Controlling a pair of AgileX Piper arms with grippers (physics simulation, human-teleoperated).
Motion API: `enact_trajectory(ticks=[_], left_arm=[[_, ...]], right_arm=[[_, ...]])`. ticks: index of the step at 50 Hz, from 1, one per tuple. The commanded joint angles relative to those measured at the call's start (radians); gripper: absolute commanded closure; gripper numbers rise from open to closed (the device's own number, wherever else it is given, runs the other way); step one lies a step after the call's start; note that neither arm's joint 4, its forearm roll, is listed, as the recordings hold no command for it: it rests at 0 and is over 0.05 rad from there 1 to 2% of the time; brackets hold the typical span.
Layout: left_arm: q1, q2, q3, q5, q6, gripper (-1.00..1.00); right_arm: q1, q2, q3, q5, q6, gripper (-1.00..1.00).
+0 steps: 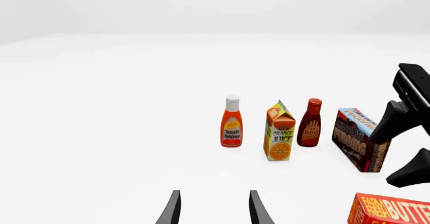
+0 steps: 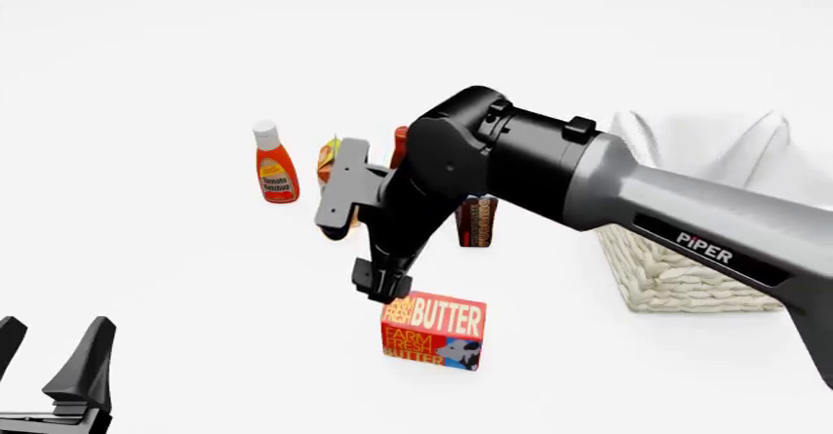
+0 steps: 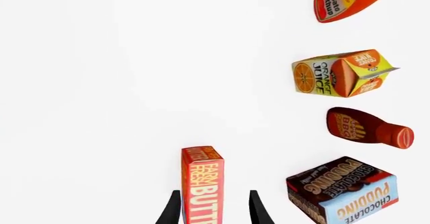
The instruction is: Pick the butter and place it in the basket.
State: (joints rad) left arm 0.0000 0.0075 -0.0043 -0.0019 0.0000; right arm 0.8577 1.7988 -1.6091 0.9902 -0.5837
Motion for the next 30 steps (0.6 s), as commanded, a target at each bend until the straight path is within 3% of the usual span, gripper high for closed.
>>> enact_trajectory(ticks=[1,30], left_arm=[[0.0,0.0,0.0,0.0,0.0,-1.0],[0.0,0.0,0.0,0.0,0.0,-1.0]], right_arm=[[0.0,0.014,0.005,-0.014,0.002,-1.0],[0.011,0.024,0.053,-0.057,0.02,-1.0]])
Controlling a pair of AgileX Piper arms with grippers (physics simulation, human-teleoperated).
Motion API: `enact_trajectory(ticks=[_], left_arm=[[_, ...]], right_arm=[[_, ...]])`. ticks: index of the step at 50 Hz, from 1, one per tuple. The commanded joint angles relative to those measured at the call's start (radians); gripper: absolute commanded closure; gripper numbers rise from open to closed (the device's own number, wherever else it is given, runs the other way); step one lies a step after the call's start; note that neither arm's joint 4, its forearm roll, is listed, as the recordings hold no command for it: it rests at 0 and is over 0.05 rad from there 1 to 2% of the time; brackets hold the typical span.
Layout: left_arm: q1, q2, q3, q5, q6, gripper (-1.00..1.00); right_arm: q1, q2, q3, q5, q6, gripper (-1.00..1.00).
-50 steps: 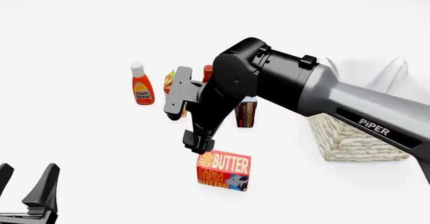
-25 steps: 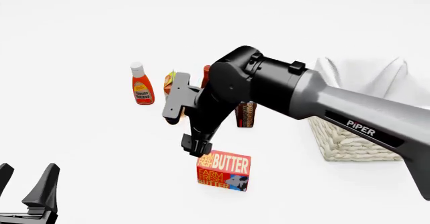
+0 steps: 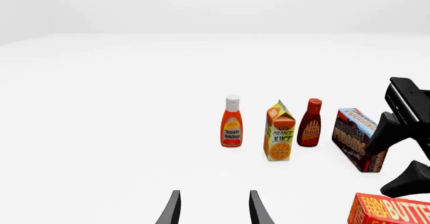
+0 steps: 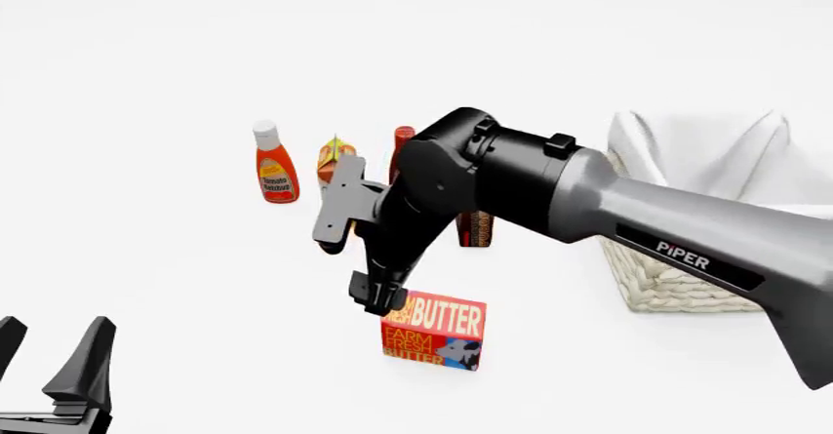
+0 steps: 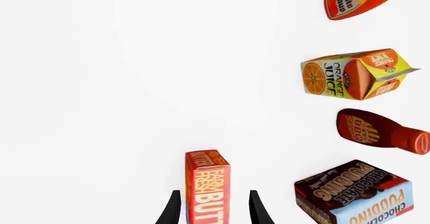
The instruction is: Pick the butter and place it in the basket.
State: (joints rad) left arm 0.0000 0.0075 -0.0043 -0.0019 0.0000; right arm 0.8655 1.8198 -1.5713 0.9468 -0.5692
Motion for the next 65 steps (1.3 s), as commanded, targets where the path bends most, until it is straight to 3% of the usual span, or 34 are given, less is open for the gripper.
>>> enact_trajectory(ticks=[1,65], left_arm=[[0.0,0.0,0.0,0.0,0.0,-1.0],[0.0,0.0,0.0,0.0,0.0,-1.0]], right_arm=[[0.003,0.004,0.015,-0.015,0.006,-1.0],[-0.029,0.031,0.087,-0.067,0.009,-1.0]])
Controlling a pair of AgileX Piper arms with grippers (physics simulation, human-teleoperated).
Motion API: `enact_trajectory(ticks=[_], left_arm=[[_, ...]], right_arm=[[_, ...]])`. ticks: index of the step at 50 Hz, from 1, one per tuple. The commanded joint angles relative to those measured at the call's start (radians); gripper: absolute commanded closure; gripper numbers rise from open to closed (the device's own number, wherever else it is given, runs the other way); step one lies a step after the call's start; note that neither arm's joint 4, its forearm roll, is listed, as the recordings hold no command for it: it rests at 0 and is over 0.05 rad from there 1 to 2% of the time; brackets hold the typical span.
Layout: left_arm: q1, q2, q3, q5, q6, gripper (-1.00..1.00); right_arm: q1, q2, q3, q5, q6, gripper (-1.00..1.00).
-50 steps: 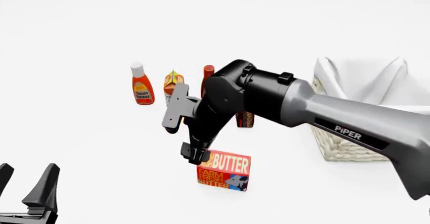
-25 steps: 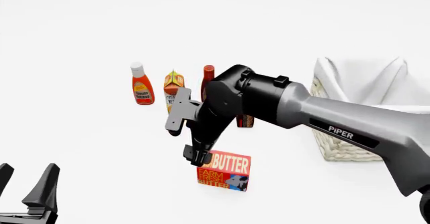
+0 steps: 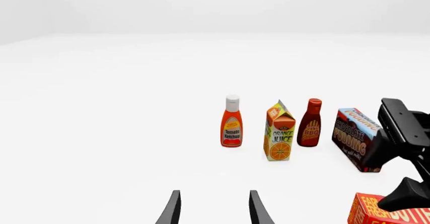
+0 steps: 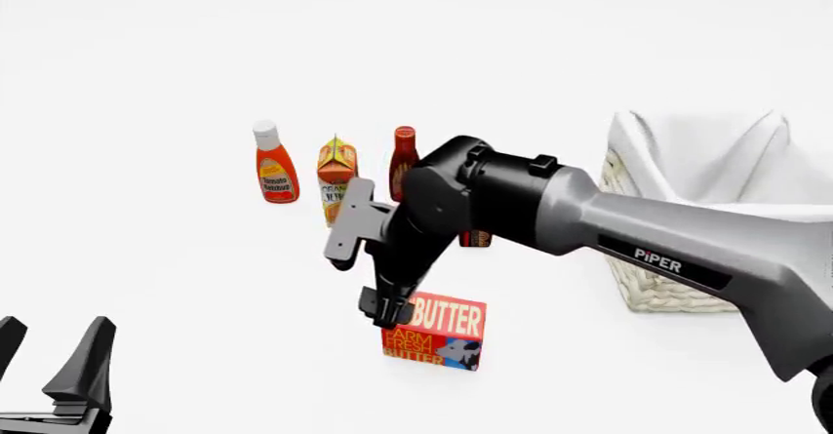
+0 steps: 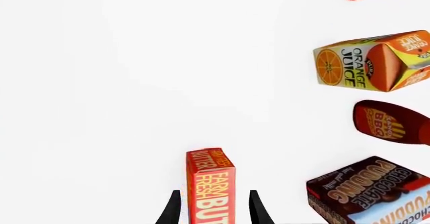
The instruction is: Pick the butter and place it in the basket.
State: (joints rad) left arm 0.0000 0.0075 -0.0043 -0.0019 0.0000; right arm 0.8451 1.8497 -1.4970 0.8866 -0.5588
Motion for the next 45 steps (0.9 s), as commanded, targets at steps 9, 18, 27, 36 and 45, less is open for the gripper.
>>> enact_trajectory(ticks=[9,18,27,36,45], left_arm=[[0.0,0.0,0.0,0.0,0.0,-1.0],[0.0,0.0,0.0,0.0,0.0,-1.0],[0.0,0.0,0.0,0.0,0.0,-1.0],[0.0,0.0,0.0,0.0,0.0,-1.0],[0.0,0.0,0.0,0.0,0.0,-1.0]], right_arm=[[-0.009,-0.006,0.034,-0.021,0.005,-1.0],[-0.013,-0.006,0.048,-0.026,0.004,-1.0],[-0.018,0.002,0.06,-0.04,0.004,-1.0],[-0.023,0.01,0.056,-0.044,0.005,-1.0],[-0.032,0.019,0.057,-0.048,-0.002,-1.0]])
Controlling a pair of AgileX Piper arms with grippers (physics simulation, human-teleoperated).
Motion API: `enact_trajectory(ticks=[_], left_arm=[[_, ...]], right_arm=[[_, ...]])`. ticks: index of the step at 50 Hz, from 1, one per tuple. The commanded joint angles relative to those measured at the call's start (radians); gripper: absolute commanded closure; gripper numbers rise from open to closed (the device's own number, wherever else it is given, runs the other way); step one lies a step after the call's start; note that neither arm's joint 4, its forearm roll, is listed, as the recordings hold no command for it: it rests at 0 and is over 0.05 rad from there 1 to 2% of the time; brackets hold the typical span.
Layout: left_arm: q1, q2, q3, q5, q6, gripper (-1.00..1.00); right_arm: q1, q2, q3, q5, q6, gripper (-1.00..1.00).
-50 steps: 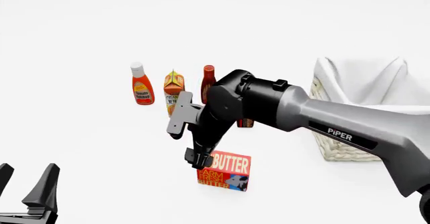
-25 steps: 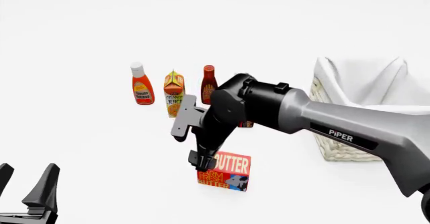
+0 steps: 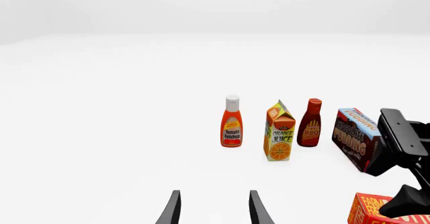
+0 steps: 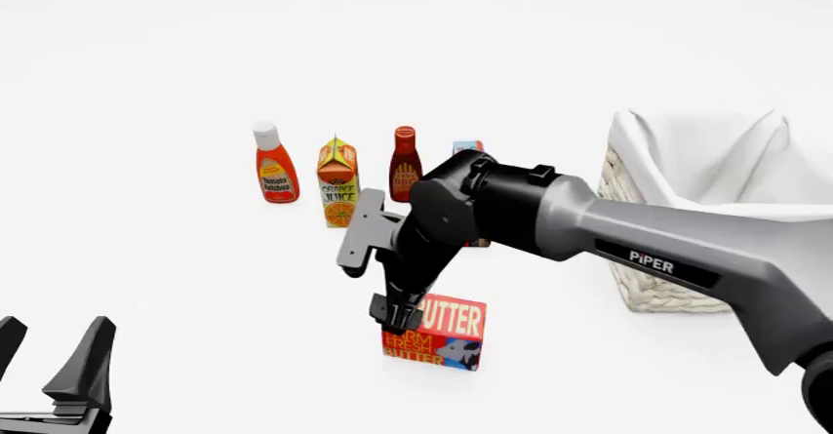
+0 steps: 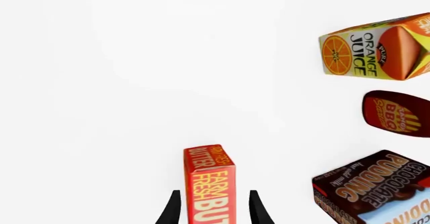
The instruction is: Pick the butter and place it in the basket.
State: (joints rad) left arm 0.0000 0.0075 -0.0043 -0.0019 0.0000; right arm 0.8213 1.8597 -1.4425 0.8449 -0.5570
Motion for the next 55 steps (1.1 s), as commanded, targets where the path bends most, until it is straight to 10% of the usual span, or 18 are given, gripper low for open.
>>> enact_trajectory(ticks=[1,55], left_arm=[[0.0,0.0,0.0,0.0,0.0,-1.0],[0.0,0.0,0.0,0.0,0.0,-1.0]], right_arm=[[-0.006,0.008,0.006,-0.009,0.0,-1.0],[-0.009,0.03,0.062,-0.067,0.019,-1.0]])
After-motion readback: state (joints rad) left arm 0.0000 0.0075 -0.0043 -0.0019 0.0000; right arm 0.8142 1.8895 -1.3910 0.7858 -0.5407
